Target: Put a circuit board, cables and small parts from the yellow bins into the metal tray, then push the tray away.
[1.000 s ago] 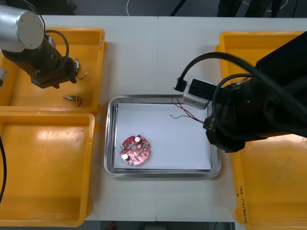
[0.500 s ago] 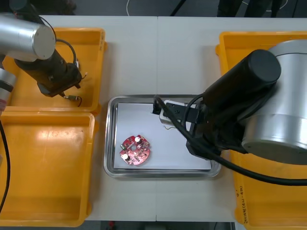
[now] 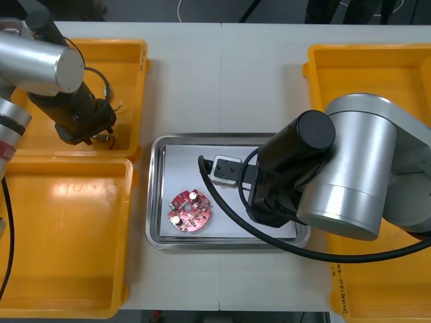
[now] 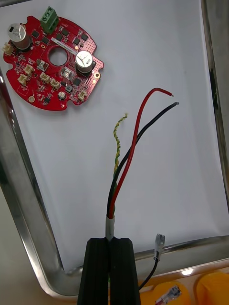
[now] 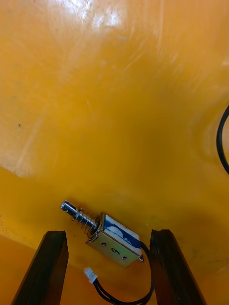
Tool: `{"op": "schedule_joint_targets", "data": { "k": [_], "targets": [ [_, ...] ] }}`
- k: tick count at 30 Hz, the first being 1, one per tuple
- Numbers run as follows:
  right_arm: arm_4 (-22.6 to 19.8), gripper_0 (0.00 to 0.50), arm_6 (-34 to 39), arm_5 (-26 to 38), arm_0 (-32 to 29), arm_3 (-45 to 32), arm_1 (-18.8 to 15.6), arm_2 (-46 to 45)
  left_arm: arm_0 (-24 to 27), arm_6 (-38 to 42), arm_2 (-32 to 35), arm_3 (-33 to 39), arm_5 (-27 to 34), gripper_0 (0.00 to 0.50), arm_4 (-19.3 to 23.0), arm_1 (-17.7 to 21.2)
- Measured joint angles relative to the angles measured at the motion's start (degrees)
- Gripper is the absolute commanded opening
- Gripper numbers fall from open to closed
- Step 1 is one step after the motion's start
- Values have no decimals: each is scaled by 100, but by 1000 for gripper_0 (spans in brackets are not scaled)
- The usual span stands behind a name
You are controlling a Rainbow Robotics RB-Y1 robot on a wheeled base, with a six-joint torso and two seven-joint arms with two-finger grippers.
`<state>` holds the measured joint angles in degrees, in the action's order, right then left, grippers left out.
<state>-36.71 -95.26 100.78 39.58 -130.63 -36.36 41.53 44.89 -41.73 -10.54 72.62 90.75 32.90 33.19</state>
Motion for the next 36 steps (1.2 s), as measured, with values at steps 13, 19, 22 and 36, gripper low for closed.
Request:
{"op": "schedule_joint_targets", "data": {
  "k": [13,19,22,36],
  "targets": [
    [406,0,-16,-617,-47,775,-1,720,1,1,-191,-209,-278,500,1,-9],
    [385,0,-190,-619,-53,1107,-1,873,9,1,-194,-210,-307,3,7,-13],
    [335,0,-190,-621,-80,1182,-1,884,9,1,-194,-214,-317,1,16,-13],
    [239,0,-189,-799,-242,1324,-1,1047,13,1,-131,-196,-377,1,42,-14]
  ]
}}
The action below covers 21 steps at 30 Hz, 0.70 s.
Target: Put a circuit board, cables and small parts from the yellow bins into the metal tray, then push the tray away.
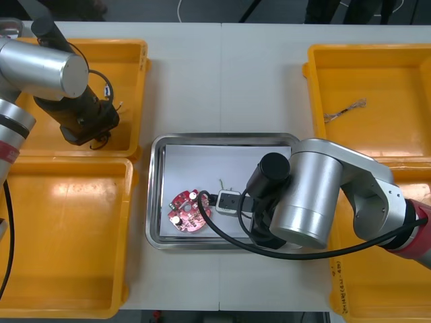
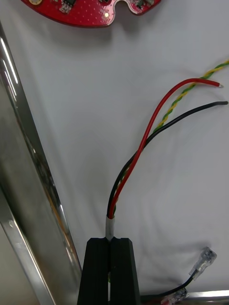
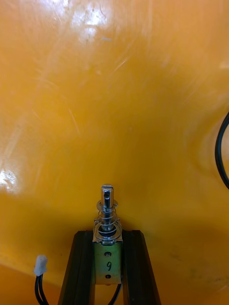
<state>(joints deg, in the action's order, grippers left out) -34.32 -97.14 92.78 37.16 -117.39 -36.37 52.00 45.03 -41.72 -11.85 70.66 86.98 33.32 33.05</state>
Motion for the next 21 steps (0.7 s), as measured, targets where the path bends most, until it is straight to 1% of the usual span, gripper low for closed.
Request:
{"op": "schedule_joint_targets", "data": {
  "k": [3,4,6,7,8,14,19,21],
  "targets": [
    [0,0,0,-25,-14,1,0,32,0,0,138,120,190,1,0,-1],
    [0,45,1,-25,-16,1,0,37,0,0,203,198,320,1,-1,-1],
    [2,229,0,-27,-18,1,0,40,0,0,346,356,550,1,-3,-1],
    [9,424,0,-29,-19,2,0,40,0,0,416,434,659,1,-4,-1],
    [14,500,0,-33,-20,2,0,40,0,0,487,517,768,1,-7,-1],
    [115,500,1,-143,-25,3,0,41,0,-1,806,1098,1420,1,-17,-1],
    [123,500,1,-165,-25,4,1,41,1,-1,874,1739,2073,1,-16,-1],
    [124,500,1,-165,-25,5,1,41,1,-3,874,1946,2218,0,-7,-1]
  ]
}}
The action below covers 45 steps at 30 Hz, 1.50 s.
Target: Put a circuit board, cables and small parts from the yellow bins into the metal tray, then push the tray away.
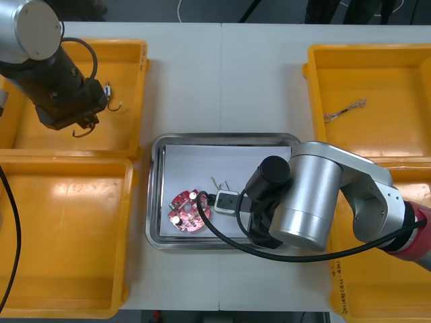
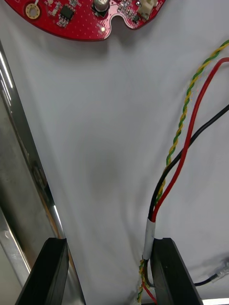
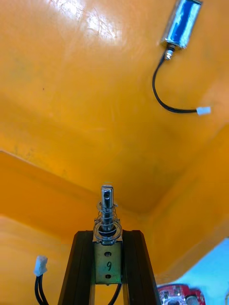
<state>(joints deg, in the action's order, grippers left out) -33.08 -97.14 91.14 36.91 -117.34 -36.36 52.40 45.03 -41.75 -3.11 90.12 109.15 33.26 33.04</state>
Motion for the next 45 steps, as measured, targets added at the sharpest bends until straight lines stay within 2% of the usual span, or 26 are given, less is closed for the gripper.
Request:
{"op": "schedule_joint_targets", "data": {
  "k": [5,9,17,21,29,33,39,45],
  "targets": [
    [-1,500,0,37,0,0,4,-3,0,-29,-7,406,28,0,53,0],
    [-6,500,0,323,0,0,72,-46,0,-186,-113,724,34,0,192,0],
    [-37,500,0,465,-2,0,174,-245,0,-282,-362,1353,36,1,842,0],
    [-81,500,-1,742,-2,-23,202,-469,0,-282,-545,1703,39,0,1097,0],
    [-107,500,-1,1803,-5,-688,248,-1376,1,-282,-1072,2115,40,1,1242,-7],
    [-172,500,-1,1847,-10,-1127,250,-1951,1,-283,-1113,2156,40,0,1245,-100],
    [-688,500,-1,1856,-15,-1381,256,-2970,1,-283,-1188,2170,42,1,1237,-283],
    [-1267,500,-1,1871,-27,-1381,172,-3916,4,-283,-1702,2178,43,1,1132,-325]
  ]
}}
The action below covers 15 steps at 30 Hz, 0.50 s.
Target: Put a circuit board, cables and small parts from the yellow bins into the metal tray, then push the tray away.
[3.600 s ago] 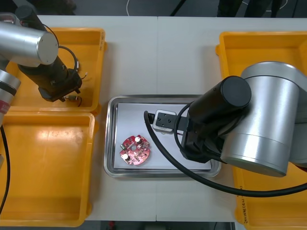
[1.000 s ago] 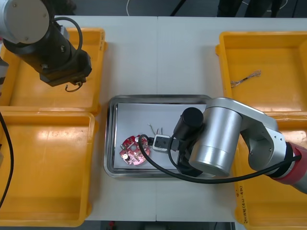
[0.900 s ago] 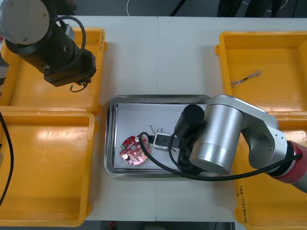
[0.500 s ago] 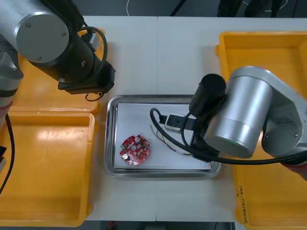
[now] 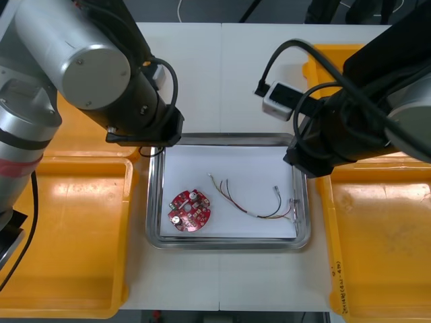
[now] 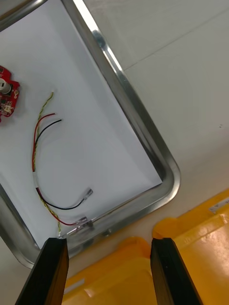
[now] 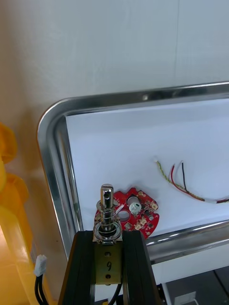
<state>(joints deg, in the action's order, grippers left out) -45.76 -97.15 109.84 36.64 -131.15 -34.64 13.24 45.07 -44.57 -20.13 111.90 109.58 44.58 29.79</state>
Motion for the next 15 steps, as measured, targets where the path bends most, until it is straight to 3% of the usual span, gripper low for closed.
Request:
{"op": "schedule_joint_targets", "data": {
  "k": [6,15],
  "targets": [
    [-384,500,0,0,-85,182,-297,-851,1,0,-464,-74,1,0,-167,-112],
    [-165,500,0,0,-107,880,-350,-1759,10,0,-940,-562,-102,1,-504,-334]
  ]
}}
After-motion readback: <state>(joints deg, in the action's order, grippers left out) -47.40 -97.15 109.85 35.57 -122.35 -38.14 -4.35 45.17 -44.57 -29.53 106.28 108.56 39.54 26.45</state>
